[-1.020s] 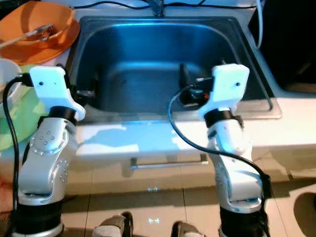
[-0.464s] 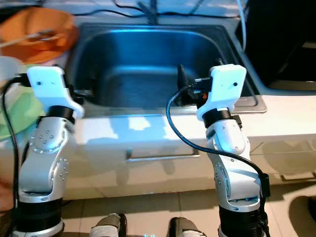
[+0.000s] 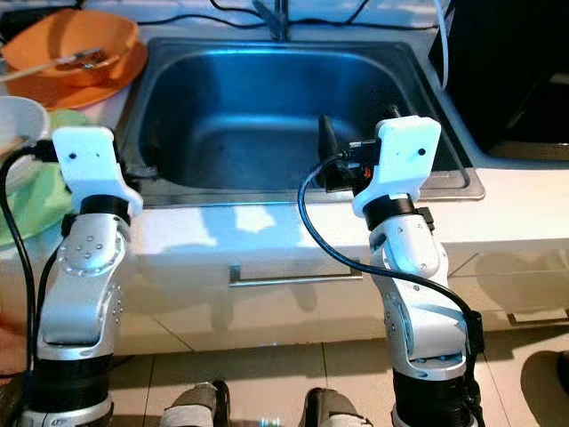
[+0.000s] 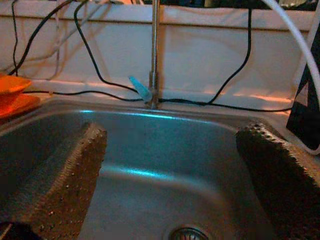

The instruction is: Kitchen organization

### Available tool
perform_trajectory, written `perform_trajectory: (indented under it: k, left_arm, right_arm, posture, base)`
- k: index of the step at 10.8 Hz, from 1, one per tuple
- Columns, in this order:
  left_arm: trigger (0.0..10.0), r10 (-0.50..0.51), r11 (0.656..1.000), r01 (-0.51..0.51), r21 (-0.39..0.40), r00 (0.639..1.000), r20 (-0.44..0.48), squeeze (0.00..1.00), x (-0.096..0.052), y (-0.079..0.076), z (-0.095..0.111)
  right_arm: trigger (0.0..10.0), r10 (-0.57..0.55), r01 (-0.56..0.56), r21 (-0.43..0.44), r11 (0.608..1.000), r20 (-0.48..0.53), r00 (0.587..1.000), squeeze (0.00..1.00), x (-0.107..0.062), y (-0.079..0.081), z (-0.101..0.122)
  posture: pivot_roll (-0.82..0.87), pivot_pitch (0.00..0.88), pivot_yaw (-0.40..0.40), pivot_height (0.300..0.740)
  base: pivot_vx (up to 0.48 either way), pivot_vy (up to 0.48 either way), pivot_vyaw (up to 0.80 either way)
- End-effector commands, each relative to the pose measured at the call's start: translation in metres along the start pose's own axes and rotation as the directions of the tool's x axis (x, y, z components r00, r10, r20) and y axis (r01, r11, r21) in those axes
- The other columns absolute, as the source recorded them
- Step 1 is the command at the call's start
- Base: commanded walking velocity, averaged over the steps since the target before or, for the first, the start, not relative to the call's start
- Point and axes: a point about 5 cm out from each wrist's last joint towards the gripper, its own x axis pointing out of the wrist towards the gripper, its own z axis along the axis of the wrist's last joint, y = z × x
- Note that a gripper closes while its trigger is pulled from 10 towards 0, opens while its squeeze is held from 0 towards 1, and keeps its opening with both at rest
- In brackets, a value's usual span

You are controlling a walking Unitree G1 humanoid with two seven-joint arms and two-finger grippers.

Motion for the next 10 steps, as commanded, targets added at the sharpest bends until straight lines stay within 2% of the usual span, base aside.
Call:
perform_trajectory:
  k: [1, 2, 3, 4, 8, 10]
  left_arm:
    - [10.0, 0.052, 0.998, -0.052, 0.034, 0.999, -0.001, 0.00, 0.001, 0.005, 0.000]
    - [10.0, 0.053, 0.998, -0.053, 0.026, 0.998, 0.021, 0.00, 0.003, 0.005, 0.005]
    - [10.0, 0.057, 0.998, -0.059, 0.029, 0.997, 0.049, 0.00, 0.006, 0.005, 0.011]
    - [10.0, 0.056, 0.998, -0.058, 0.029, 0.996, 0.071, 0.00, 0.007, 0.004, 0.016]
    - [10.0, -0.014, 1.000, 0.010, 0.019, 0.981, 0.192, 0.00, 0.007, -0.003, 0.042]
    - [10.0, -0.053, 0.999, 0.052, 0.008, 0.979, 0.198, 0.00, 0.007, -0.006, 0.043]
  right_arm:
    - [10.0, 0.020, -0.020, 0.024, 1.000, -0.004, 1.000, 0.00, 0.002, 0.001, 0.000]
    - [10.0, 0.065, -0.062, 0.116, 0.991, -0.020, 0.998, 0.00, 0.004, 0.006, 0.000]
    - [10.0, 0.095, -0.091, 0.139, 0.986, -0.021, 0.995, 0.00, 0.005, 0.006, 0.001]
    - [10.0, 0.105, -0.103, 0.117, 0.988, -0.018, 0.994, 0.00, 0.005, 0.005, 0.001]
    - [10.0, 0.065, -0.064, 0.077, 0.995, -0.003, 0.998, 0.00, 0.007, -0.004, 0.002]
    - [10.0, 0.052, -0.052, 0.077, 0.996, 0.006, 0.999, 0.00, 0.008, -0.005, 0.002]
  posture:
    - [0.06, 0.156, -0.018, 0.740]
    - [0.06, 0.152, -0.020, 0.740]
    - [0.06, 0.150, -0.020, 0.740]
    - [0.06, 0.147, -0.020, 0.740]
    - [0.07, 0.140, -0.013, 0.740]
    - [0.07, 0.134, -0.006, 0.740]
  base:
    - [0.000, 0.000, 0.00]
    - [0.000, 0.000, 0.00]
    - [0.000, 0.000, 0.00]
    - [0.000, 0.000, 0.00]
    - [0.000, 0.000, 0.80]
    - [0.000, 0.000, 0.00]
